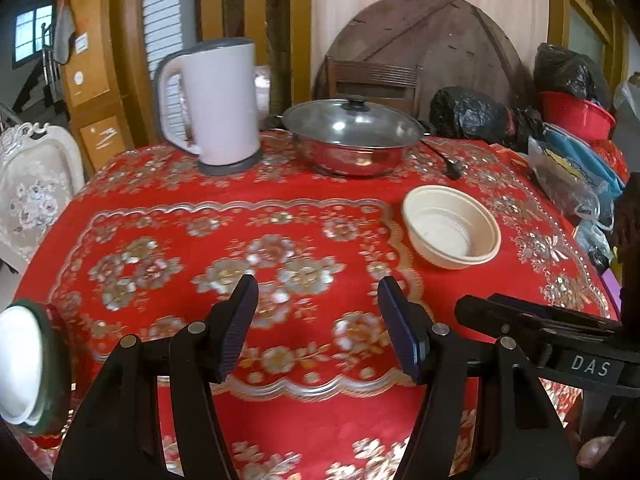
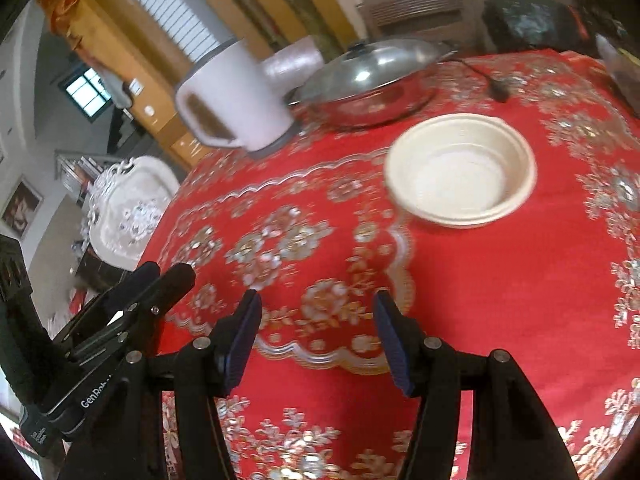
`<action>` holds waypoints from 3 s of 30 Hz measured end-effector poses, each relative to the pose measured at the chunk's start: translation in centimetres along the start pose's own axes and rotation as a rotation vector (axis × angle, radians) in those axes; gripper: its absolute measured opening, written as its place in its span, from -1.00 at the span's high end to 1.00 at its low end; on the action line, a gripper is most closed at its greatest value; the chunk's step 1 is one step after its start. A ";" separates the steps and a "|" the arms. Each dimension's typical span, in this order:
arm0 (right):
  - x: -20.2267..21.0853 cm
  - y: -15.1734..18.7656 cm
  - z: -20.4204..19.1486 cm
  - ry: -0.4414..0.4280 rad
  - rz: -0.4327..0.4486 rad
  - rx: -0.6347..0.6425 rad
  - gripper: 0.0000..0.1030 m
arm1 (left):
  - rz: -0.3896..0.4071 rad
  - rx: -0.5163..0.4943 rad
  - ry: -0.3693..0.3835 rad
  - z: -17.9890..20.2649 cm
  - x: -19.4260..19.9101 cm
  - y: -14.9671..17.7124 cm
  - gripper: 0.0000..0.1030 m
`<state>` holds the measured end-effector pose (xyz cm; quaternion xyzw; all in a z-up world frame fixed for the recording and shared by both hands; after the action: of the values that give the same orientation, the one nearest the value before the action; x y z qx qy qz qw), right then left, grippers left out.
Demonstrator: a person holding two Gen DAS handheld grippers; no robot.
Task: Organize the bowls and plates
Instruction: 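Move both grippers to the cream plastic bowl beside the steel pot, then close both grippers on the rim of the cream plastic bowl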
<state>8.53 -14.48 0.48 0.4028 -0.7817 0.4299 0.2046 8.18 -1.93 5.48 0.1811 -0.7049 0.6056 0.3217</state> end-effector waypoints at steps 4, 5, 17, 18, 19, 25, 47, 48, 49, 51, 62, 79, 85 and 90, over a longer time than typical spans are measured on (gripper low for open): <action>0.9 -0.8 2.5 0.032 0.024 -0.039 -0.16 | -0.011 -0.024 0.013 2.0 -1.4 -0.6 -0.22; 1.0 -1.0 3.1 0.039 0.026 -0.050 -0.16 | -0.014 -0.027 0.016 2.4 -1.7 -0.8 -0.22; 2.3 -2.6 7.9 0.080 0.057 -0.143 -0.17 | -0.066 -0.045 0.050 6.2 -5.4 -1.3 -0.22; 2.3 -2.6 8.0 0.079 0.058 -0.144 -0.17 | -0.069 -0.046 0.051 6.4 -5.7 -1.4 -0.22; 2.4 -2.7 8.1 0.076 0.058 -0.145 -0.17 | -0.072 -0.050 0.051 6.6 -5.9 -1.4 -0.22; 2.7 -3.4 9.0 0.085 0.069 -0.156 -0.17 | -0.082 -0.061 0.055 7.5 -6.9 -1.7 -0.22; 1.7 -8.7 12.7 0.176 0.149 -0.245 -0.18 | -0.145 0.016 0.098 6.7 -12.7 -5.4 -0.22; 1.5 -8.9 13.0 0.179 0.148 -0.252 -0.18 | -0.151 0.034 0.111 6.7 -13.0 -5.5 -0.22; 1.3 -9.0 13.3 0.172 0.148 -0.260 -0.18 | -0.155 0.047 0.119 6.6 -13.3 -5.6 -0.22; 0.9 -9.2 13.7 0.164 0.143 -0.275 -0.18 | -0.167 0.072 0.136 6.7 -14.0 -5.8 -0.22; -2.2 -10.4 14.4 0.161 0.113 -0.256 -0.18 | -0.221 0.023 0.124 8.4 -16.6 -5.5 -0.22; -4.4 -10.9 15.3 0.252 0.077 -0.179 0.16 | -0.283 -0.030 0.098 9.9 -18.9 -4.3 -0.22; -5.1 -10.7 14.9 0.268 0.065 -0.140 0.42 | -0.287 -0.059 0.087 10.2 -19.1 -4.1 -0.22; -5.2 -10.6 14.4 0.282 0.069 -0.102 0.52 | -0.276 -0.072 0.090 10.4 -19.2 -3.9 0.23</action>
<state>20.52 -27.37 -5.45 0.3004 -0.7795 0.4488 0.3175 22.21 -15.40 -5.14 0.2374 -0.6794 0.5377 0.4393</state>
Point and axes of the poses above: each gripper's, at about its wrist camera, not at the fingertips, and x roughly against the way its jaws point, z to its right, y to its underside, the point moved 9 cm from there along -x, roughly the way its jaws point, and after that the axes turned 6 degrees about -x, right-handed, at the moved point
